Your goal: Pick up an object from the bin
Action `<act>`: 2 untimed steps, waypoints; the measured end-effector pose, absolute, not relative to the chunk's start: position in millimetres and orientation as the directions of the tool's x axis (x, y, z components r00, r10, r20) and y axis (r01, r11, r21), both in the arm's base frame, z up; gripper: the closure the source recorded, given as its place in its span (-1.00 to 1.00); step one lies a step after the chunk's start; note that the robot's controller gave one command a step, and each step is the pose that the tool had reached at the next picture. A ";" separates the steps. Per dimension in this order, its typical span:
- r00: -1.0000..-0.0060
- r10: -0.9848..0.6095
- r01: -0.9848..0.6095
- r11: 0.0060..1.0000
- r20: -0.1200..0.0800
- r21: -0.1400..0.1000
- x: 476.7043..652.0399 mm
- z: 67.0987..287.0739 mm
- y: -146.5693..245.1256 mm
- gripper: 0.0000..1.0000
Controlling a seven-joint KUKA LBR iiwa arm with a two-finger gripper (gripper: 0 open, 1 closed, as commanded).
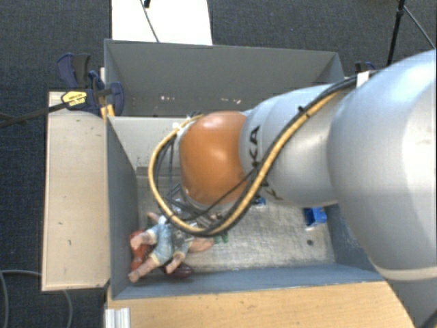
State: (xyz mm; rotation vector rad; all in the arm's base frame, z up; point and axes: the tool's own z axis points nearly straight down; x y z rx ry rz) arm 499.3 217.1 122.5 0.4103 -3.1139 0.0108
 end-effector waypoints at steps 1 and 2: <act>-0.971 -0.239 -0.239 0.971 0.002 0.000 517.1 182.1 213.1 1.00; -0.969 -0.247 -0.247 0.969 -0.013 0.001 515.3 205.9 209.2 1.00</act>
Offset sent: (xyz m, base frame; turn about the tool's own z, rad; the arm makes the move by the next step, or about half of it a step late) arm -0.0095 -0.0144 0.0165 -0.0371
